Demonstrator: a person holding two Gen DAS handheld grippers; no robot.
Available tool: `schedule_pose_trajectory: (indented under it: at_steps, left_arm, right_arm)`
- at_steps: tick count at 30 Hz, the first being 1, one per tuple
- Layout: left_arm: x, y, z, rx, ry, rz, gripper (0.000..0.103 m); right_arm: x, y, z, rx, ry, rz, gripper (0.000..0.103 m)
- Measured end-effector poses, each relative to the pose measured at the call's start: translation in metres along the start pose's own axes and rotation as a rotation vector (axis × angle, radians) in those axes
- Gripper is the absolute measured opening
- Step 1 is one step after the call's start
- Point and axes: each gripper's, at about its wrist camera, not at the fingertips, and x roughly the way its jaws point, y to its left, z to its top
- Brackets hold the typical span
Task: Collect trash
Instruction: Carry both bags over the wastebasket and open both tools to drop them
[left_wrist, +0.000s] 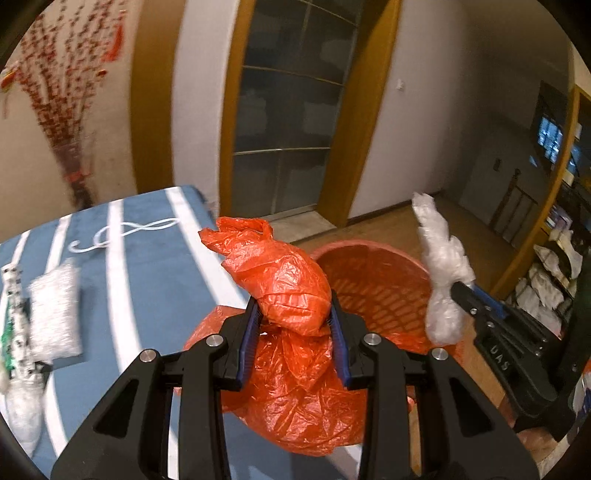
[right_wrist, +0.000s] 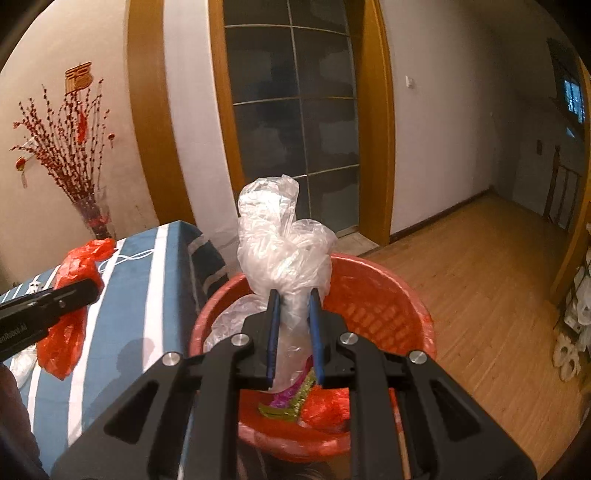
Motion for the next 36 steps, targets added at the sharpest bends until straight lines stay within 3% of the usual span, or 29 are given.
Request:
schedule_pose_trajectory:
  at_steps: [11,20,25,36]
  left_arm:
    - [0.049,-0.030,0.003,0.058,0.053,-0.092,0.034]
    - [0.077,-0.045,0.002,0.077,0.095,-0.118,0.035]
    - [0.091,-0.043,-0.003,0.074,0.127,-0.095,0.053]
    - [0.087,-0.015,-0.018,0.062,0.157,0.041,0.068]
  right_arm:
    - [0.013,-0.029,0.000,0.059,0.005,-0.012,0.016]
    - [0.030,-0.048,0.003,0.097,0.015,-0.003,0.017]
    - [0.042,-0.056,-0.002,0.122,0.039,0.002,0.024]
    - [0.048,-0.066,-0.018,0.136,0.076,-0.044,0.061]
